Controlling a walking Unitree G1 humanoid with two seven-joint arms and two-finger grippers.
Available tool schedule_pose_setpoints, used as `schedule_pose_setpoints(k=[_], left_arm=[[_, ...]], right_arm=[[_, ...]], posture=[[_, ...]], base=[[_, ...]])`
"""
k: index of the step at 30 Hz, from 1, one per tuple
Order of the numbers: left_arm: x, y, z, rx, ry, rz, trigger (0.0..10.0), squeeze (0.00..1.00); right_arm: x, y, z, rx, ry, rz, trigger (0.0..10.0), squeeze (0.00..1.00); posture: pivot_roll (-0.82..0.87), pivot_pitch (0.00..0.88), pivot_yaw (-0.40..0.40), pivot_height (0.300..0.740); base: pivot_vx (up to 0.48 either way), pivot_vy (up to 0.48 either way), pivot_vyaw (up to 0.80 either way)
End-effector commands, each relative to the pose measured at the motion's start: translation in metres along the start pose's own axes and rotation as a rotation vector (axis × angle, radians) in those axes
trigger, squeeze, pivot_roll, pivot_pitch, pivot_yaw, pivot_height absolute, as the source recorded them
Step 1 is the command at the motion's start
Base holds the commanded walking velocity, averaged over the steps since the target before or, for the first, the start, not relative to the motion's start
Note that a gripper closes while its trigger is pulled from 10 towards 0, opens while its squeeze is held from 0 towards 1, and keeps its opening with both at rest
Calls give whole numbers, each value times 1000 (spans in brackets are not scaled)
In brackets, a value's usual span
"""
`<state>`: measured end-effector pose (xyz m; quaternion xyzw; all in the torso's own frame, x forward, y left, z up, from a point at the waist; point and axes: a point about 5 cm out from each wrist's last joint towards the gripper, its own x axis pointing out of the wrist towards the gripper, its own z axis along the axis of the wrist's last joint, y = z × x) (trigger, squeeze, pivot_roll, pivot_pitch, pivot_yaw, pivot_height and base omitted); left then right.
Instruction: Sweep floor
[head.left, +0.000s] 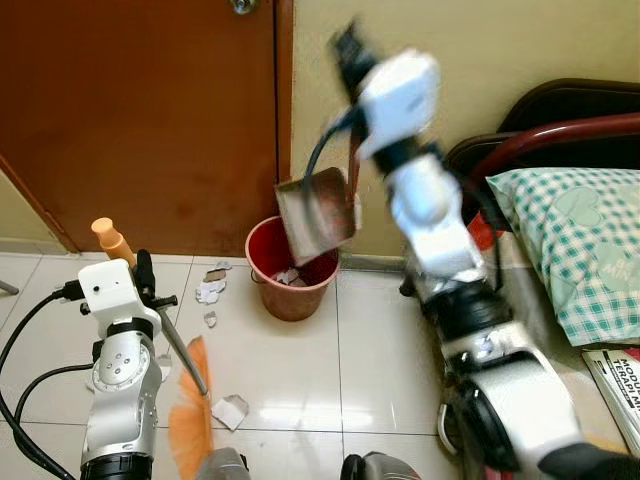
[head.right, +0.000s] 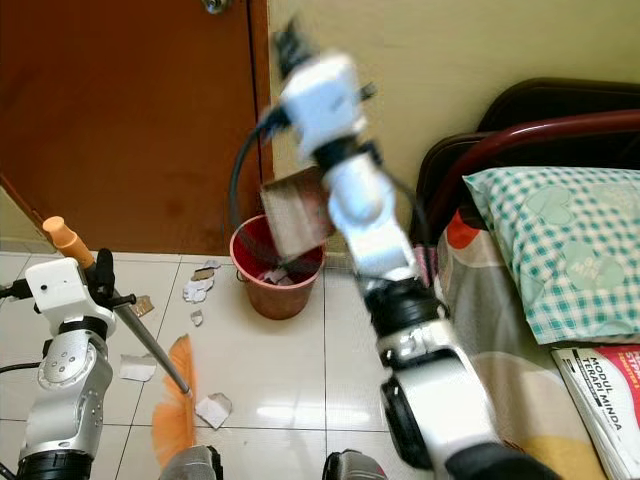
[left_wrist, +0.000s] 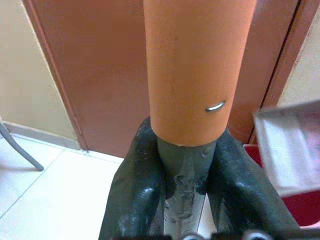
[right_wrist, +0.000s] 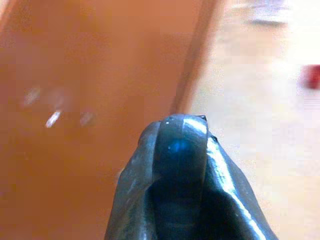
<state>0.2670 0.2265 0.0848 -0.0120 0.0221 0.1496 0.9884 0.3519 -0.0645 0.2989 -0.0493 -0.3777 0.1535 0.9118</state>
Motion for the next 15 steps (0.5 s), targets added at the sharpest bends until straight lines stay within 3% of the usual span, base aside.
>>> schedule_pose_setpoints(k=[1, 3, 8, 15], left_arm=[[3, -5, 3, -25, -16, -16, 10000, 0], [5, -5, 6, 23, -41, -22, 10000, 0], [6, -7, 14, 80, -85, -42, 10000, 0], [-7, -7, 17, 129, -108, -89, 10000, 0]], right_arm=[[15, -9, 31, 82, -123, -63, 10000, 0], [18, -19, 33, 218, -94, -120, 10000, 0], [7, -28, 24, 345, -26, -161, 10000, 0], [-43, -27, -8, 481, 193, -183, 10000, 0]], posture=[[37, 47, -36, 740], [33, 41, -34, 740], [34, 33, -34, 740], [39, 23, -32, 740]], base=[[0, 0, 0], [0, 0, 0], [0, 0, 0], [0, 0, 0]])
